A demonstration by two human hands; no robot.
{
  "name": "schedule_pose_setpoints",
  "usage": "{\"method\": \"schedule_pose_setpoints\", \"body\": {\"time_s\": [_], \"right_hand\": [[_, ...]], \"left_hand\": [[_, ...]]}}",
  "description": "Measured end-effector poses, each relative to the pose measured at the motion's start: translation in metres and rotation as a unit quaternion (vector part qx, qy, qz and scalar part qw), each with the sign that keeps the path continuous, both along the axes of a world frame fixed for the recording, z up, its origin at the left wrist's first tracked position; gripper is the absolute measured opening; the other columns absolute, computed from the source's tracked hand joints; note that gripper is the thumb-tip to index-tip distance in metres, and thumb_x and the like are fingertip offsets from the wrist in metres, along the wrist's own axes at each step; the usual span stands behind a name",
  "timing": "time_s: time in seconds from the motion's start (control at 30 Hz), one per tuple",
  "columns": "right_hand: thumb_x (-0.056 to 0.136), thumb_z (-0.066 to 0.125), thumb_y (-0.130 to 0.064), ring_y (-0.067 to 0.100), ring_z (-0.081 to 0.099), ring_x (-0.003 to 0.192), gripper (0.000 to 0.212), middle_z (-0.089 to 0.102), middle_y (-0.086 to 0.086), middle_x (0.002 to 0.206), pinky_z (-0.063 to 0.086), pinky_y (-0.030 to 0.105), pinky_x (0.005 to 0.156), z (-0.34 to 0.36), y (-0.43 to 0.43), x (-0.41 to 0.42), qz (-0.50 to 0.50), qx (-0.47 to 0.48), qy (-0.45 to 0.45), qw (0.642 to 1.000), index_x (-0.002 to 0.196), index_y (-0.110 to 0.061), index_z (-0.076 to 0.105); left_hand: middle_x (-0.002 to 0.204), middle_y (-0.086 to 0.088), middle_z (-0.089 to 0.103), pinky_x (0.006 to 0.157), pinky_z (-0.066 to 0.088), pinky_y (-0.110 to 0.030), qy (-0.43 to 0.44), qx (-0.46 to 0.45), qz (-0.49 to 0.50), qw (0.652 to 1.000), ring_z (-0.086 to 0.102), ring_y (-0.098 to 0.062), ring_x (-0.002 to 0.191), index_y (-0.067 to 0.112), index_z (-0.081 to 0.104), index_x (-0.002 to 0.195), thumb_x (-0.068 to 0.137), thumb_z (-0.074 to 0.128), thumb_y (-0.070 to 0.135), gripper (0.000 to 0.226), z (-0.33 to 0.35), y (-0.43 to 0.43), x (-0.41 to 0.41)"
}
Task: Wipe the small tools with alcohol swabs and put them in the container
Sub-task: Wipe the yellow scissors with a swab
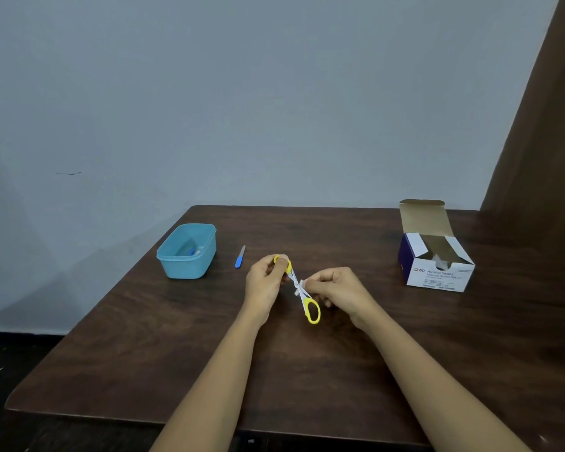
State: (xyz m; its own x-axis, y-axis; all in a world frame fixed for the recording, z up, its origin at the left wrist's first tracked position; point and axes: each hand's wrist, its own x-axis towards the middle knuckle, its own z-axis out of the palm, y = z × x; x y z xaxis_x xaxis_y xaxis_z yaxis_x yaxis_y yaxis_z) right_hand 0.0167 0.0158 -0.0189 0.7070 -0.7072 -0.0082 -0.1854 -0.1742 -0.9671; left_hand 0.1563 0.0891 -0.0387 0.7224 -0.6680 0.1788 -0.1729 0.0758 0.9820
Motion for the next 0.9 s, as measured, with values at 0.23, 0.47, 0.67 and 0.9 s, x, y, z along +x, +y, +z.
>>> {"method": "schedule_pose_setpoints", "body": {"time_s": [0.23, 0.47, 0.67, 0.9], "right_hand": [[0.081, 0.073, -0.018, 0.001, 0.051, 0.046, 0.015, 0.064, 0.0, 0.057, 0.035, 0.018, 0.048, 0.004, 0.0, -0.001, -0.015, 0.04, -0.008, 0.999, 0.073, -0.005, 0.072], [0.084, 0.071, -0.03, 0.002, 0.058, 0.049, 0.025, 0.068, -0.003, 0.058, 0.042, 0.015, 0.049, 0.001, 0.001, 0.001, -0.059, -0.053, 0.051, 0.996, 0.068, -0.01, 0.074], [0.086, 0.068, -0.032, 0.003, 0.057, 0.051, 0.024, 0.065, -0.008, 0.057, 0.043, 0.016, 0.053, 0.002, 0.0, 0.0, -0.041, -0.091, 0.072, 0.992, 0.071, -0.014, 0.075], [0.083, 0.067, -0.013, 0.001, 0.053, 0.054, 0.011, 0.066, -0.004, 0.061, 0.036, 0.016, 0.05, 0.012, 0.0, -0.005, 0.026, 0.022, 0.002, 0.999, 0.077, -0.01, 0.076]], "left_hand": [[0.08, 0.004, 0.064, 0.076, 0.05, -0.025, -0.028, 0.014, -0.012, 0.999, 0.059, -0.009, 0.08, 0.012, 0.068, 0.1, 0.096, 0.054, 0.028, 0.022, 0.001, -0.004, 0.0], [0.076, 0.005, 0.062, 0.07, 0.05, -0.022, -0.023, -0.005, -0.019, 1.0, 0.057, -0.007, 0.072, 0.012, 0.068, 0.096, 0.096, 0.054, 0.024, 0.018, 0.006, -0.003, -0.003], [0.075, 0.005, 0.062, 0.066, 0.05, -0.017, -0.026, -0.006, -0.034, 0.999, 0.058, -0.005, 0.069, 0.009, 0.067, 0.098, 0.097, 0.053, 0.024, 0.021, 0.008, -0.003, -0.004], [0.078, 0.003, 0.065, 0.076, 0.053, -0.024, -0.024, -0.004, -0.02, 0.999, 0.061, -0.009, 0.078, 0.012, 0.067, 0.095, 0.096, 0.053, 0.024, 0.019, 0.009, -0.003, 0.001]]}}
